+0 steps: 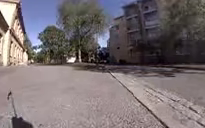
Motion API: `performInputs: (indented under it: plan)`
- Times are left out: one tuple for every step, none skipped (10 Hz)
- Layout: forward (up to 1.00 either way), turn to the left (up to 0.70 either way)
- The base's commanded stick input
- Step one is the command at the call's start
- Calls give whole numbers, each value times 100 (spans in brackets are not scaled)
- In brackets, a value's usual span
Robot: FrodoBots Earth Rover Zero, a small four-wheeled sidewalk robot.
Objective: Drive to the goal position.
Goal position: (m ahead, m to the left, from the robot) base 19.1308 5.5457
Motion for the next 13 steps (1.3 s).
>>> performInputs:
  plan:
    - [85,34]
    - [85,34]
    - [85,34]
    - [85,34]
    - [85,34]
    - [85,34]
    - [85,34]
    - [85,34]
    - [85,34]
    - [85,34]
    - [85,34]
    - [85,34]
    - [85,34]
